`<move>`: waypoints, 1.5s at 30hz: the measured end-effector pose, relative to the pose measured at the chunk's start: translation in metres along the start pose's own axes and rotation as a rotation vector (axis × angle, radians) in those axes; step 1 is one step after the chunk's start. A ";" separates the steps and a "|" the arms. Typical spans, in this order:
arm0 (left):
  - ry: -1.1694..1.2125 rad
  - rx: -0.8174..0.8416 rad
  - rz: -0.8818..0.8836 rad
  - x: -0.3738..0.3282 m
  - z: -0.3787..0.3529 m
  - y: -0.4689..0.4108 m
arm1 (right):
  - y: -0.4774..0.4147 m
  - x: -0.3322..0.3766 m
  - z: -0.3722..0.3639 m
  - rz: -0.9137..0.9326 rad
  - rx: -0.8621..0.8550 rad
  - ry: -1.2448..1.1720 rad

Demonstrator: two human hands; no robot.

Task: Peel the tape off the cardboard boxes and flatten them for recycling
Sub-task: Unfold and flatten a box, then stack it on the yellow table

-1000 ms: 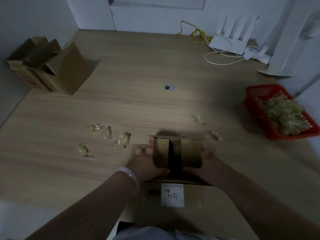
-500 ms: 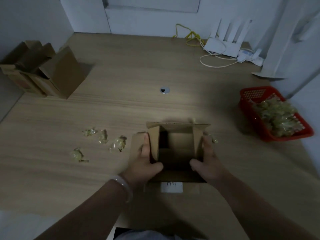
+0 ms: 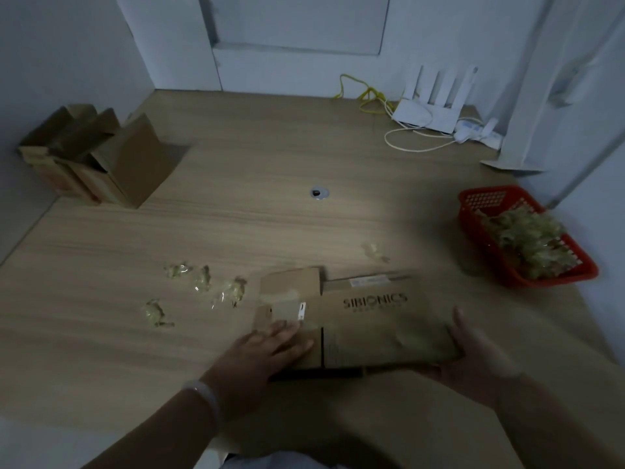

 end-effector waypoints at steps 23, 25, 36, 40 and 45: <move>-0.029 -0.068 0.232 -0.011 -0.066 -0.058 | -0.044 -0.068 -0.016 0.598 -0.225 2.039; -0.052 -0.076 0.239 -0.010 -0.071 -0.059 | -0.045 -0.074 -0.016 0.642 -0.245 2.066; -0.009 -0.102 0.228 -0.004 -0.079 -0.060 | -0.043 -0.070 -0.018 0.683 -0.240 1.985; 0.058 -0.144 0.257 0.007 -0.080 -0.042 | -0.039 -0.061 -0.012 0.640 -0.181 1.881; 0.050 -0.131 0.287 0.010 -0.083 -0.032 | -0.030 -0.065 -0.005 0.611 -0.127 2.048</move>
Point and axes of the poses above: each hand's wrist, its own y-axis away from the middle knuckle, its own z-axis out of the back of the hand, x = y × z, the point moved 10 cm from there along -y, towards the middle knuckle, and after that the axes turned 15 degrees about -y, right-handed, at the moved point
